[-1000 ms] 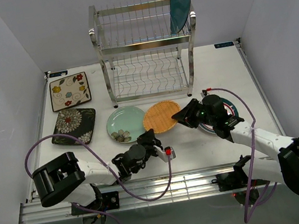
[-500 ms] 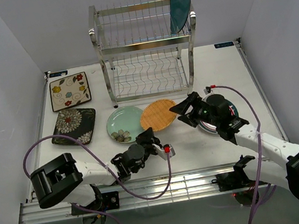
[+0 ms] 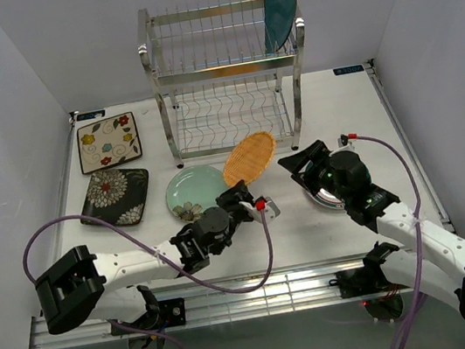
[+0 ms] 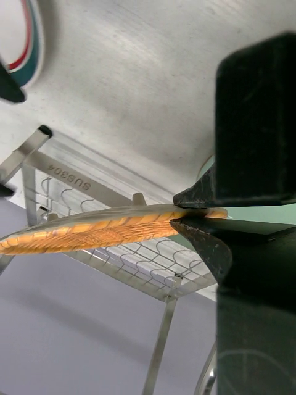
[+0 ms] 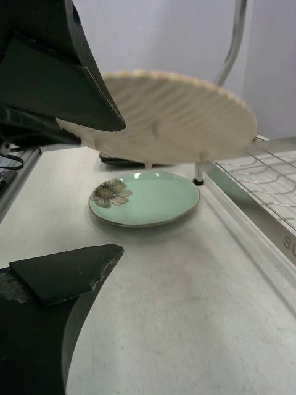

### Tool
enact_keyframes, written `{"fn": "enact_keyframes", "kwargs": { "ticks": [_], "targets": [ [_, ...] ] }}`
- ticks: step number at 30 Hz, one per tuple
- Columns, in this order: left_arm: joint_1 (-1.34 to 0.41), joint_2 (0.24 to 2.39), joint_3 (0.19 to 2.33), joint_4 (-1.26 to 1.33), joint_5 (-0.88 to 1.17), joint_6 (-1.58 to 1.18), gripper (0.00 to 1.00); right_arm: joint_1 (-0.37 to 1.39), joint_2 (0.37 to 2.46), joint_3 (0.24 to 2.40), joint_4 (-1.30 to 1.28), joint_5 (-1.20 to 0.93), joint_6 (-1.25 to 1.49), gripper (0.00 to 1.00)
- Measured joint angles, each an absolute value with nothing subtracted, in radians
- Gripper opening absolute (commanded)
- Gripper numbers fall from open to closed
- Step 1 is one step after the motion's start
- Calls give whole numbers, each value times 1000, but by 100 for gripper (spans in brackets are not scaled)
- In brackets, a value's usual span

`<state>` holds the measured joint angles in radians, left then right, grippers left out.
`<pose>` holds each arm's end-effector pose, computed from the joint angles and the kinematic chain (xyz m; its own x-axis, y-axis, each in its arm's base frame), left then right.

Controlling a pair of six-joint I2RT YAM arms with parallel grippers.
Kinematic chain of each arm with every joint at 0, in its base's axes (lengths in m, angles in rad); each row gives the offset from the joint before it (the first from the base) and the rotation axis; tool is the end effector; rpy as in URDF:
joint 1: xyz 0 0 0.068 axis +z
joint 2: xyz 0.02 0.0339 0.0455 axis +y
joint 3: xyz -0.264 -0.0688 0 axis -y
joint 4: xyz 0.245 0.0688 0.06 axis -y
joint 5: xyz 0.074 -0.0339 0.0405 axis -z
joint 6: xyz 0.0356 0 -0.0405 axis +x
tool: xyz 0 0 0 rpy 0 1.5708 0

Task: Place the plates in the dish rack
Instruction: Insert the plate into the dish rack.

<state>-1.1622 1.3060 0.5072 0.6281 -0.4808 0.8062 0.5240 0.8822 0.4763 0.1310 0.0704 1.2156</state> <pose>0.1219 -0.2402 0.2167 0.4098 0.6640 -0.6255 0.4866 0.4209 0.7656 0.1800 0.1011 0.2460 -0.4947 0.7943 -0.3526 0.0672 0.4395 0.8957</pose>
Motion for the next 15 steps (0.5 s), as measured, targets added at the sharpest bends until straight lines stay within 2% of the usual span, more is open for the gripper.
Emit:
{"fn": "enact_keyframes", "kwargs": {
  "ticks": [7, 15],
  "targets": [
    [-1162, 1308, 701, 522, -480, 699, 0, 524, 837, 473, 35, 225, 1243, 79],
    [-1162, 1393, 1065, 311, -508, 603, 0, 524, 695, 396, -52, 412, 1324, 80]
  ]
}}
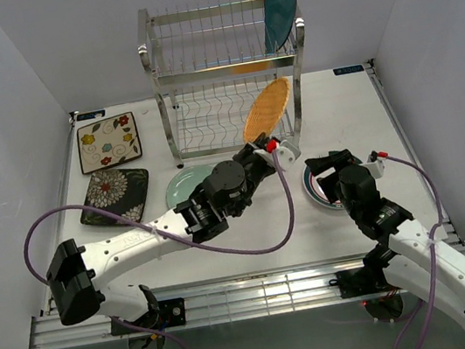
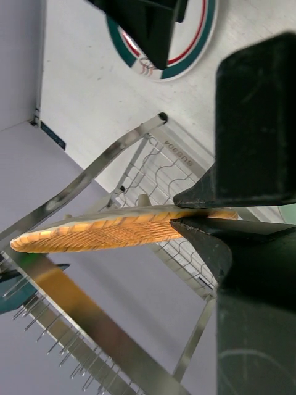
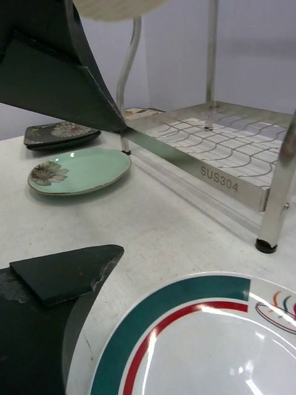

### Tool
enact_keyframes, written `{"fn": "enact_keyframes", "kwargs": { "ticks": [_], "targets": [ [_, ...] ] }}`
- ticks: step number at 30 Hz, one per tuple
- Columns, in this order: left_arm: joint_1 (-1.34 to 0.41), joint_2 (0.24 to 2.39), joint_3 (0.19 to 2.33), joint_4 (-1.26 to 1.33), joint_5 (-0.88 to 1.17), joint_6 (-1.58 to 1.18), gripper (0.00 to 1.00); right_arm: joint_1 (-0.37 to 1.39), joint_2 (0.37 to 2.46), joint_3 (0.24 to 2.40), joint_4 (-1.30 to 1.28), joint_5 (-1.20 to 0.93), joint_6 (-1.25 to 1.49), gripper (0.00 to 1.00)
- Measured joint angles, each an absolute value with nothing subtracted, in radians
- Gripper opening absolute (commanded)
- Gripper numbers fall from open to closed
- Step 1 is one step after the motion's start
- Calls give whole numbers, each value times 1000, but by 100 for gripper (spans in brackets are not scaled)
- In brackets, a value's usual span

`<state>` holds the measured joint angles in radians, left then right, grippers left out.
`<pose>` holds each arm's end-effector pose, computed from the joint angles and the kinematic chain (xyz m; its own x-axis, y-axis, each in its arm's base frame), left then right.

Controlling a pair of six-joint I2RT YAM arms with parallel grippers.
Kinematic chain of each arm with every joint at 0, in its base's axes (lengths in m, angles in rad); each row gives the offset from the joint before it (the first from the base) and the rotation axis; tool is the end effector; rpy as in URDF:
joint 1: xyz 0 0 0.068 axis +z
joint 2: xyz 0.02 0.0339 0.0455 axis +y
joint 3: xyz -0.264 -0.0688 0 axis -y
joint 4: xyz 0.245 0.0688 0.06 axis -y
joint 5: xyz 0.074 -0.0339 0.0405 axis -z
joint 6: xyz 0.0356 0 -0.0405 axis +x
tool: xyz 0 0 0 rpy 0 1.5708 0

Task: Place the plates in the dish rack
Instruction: Insert the plate into the dish rack.

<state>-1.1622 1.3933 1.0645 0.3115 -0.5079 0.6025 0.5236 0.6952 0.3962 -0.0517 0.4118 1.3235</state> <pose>0.1469 -0.2957 0.3492 0.3392 0.4627 -0.8190 0.5054 0.6447 0.5736 0.1537 0.0723 0.2311 -0.2015 0.9097 -0.3632 0.2560 0.4068 0.8769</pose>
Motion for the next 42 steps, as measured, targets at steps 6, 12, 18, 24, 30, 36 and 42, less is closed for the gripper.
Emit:
{"fn": "enact_keyframes", "kwargs": {
  "ticks": [6, 12, 18, 24, 30, 36, 42],
  "targets": [
    [-1162, 1432, 1268, 268, -532, 567, 0, 524, 634, 356, -78, 486, 1351, 80],
    [-1162, 1453, 1393, 262, -525, 526, 0, 524, 630, 354, -80, 516, 1354, 80],
    [-1155, 1559, 1609, 265, -546, 483, 0, 524, 675, 354, -80, 520, 1355, 80],
    [-1113, 1662, 1717, 265, -519, 444, 0, 524, 714, 354, -70, 513, 1354, 79],
    [-1094, 1726, 1803, 297, -473, 446, 0, 524, 738, 354, -55, 506, 1353, 78],
    [-1089, 1778, 1905, 342, -462, 463, 0, 524, 726, 354, -59, 502, 1355, 78],
    [-1079, 1818, 2026, 363, -461, 437, 0, 524, 691, 361, -78, 506, 1361, 77]
  ]
}}
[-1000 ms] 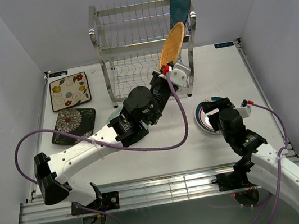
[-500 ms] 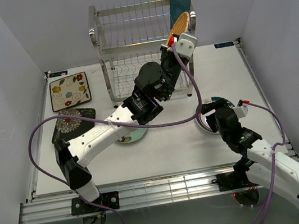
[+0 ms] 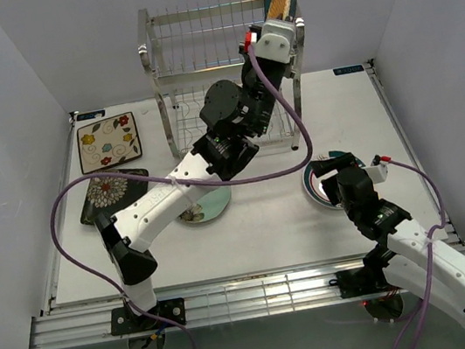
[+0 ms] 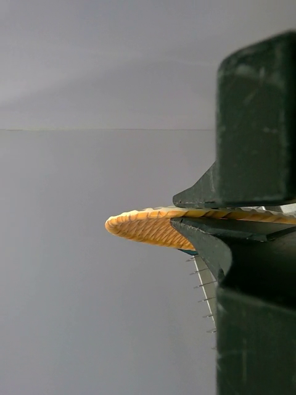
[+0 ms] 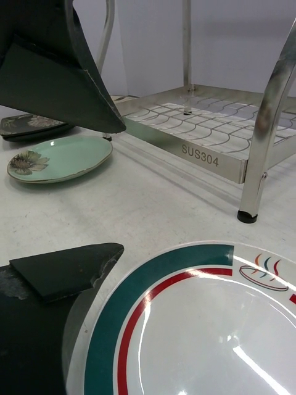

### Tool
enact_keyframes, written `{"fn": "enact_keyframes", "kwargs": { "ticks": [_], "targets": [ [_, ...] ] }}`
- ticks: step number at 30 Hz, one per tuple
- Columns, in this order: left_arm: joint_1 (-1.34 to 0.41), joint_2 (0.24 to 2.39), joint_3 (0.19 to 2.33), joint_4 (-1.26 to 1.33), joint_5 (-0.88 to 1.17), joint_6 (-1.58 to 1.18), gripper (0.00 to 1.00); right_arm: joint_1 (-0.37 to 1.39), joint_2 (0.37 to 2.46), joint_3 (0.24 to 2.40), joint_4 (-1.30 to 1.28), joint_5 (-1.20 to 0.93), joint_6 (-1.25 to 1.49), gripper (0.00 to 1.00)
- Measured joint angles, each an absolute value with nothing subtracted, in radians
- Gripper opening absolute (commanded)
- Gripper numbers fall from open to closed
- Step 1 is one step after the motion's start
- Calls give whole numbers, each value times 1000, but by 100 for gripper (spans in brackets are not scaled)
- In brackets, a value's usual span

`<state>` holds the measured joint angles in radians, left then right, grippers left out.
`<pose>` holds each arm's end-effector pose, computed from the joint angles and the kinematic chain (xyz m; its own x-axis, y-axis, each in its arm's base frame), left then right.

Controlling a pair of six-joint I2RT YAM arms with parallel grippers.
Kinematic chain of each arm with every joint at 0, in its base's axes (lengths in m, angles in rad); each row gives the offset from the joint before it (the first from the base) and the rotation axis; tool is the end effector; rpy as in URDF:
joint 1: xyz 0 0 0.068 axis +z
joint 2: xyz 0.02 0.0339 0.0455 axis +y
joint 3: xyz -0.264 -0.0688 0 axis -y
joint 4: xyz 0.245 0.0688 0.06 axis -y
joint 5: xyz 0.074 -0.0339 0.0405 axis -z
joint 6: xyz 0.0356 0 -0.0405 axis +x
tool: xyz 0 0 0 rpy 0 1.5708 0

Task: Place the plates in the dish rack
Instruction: Insert the plate into the dish rack.

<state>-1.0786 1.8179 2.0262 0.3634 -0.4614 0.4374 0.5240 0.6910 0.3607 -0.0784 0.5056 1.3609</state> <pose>0.2034 -0.3458 0.5361 0.4909 -0.1129 -0.8638 0.4463 0.8842 0.1380 0.1508 0.0673 0.2173 -0.1235 0.9169 -0.3795 0.3255 0.3986 0.8574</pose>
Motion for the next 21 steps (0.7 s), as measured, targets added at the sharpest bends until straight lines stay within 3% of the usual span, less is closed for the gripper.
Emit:
{"fn": "enact_keyframes", "kwargs": {
  "ticks": [21],
  "targets": [
    [-946, 2042, 2149, 524, -383, 262, 0, 524, 719, 371, -80, 513, 1355, 76]
  ]
}}
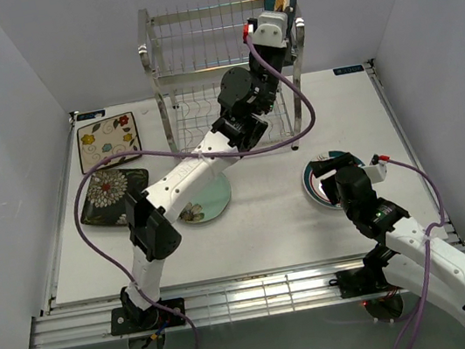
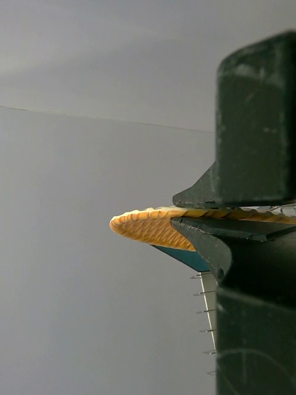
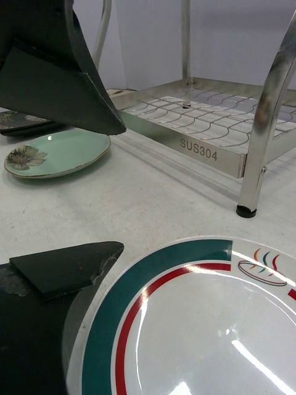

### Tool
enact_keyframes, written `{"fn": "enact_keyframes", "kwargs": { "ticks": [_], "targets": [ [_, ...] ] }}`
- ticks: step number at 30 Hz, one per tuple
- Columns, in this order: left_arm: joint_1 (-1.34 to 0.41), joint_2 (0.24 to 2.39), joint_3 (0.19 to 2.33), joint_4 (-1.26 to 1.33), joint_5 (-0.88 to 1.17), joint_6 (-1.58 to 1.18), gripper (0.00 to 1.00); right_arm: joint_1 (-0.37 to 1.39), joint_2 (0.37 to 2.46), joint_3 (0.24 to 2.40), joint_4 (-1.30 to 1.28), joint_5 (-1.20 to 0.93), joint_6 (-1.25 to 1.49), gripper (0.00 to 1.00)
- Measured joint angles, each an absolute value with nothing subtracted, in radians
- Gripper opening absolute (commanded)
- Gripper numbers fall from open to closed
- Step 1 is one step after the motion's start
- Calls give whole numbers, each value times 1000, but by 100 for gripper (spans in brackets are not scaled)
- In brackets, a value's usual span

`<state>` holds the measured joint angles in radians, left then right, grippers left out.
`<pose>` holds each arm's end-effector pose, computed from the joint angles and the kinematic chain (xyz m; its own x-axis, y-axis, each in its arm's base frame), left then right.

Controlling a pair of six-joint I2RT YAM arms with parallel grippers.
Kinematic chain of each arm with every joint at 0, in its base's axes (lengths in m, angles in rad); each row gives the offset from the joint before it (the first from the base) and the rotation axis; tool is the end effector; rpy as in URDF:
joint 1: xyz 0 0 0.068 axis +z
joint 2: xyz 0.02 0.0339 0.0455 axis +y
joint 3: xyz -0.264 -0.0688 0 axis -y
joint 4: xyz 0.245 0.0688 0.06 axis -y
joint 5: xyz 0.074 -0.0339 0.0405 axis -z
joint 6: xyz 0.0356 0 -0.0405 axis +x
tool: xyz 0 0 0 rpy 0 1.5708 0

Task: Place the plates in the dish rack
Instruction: Insert the plate into the dish rack.

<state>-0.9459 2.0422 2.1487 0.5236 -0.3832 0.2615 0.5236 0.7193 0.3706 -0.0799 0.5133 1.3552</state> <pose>0.2820 -0.3682 0.4975 0.4818 -0.2580 -0.8375 0.4668 0.8844 -0.0039 0.1539 0.0687 0.2165 -0.1246 0.9106 -0.3939 0.3412 0.4122 0.8448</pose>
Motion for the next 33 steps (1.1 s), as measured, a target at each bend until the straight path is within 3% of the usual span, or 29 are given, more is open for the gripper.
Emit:
{"fn": "enact_keyframes", "kwargs": {
  "ticks": [10, 17, 33],
  "targets": [
    [-901, 2126, 2183, 638, -372, 274, 0, 524, 719, 371, -79, 514, 1351, 78],
    [-846, 2191, 2258, 675, -353, 219, 0, 524, 735, 370, -35, 513, 1334, 87],
    [-738, 2349, 2393, 608, -323, 56, 0, 524, 781, 363, 109, 495, 1300, 88]
  ]
}}
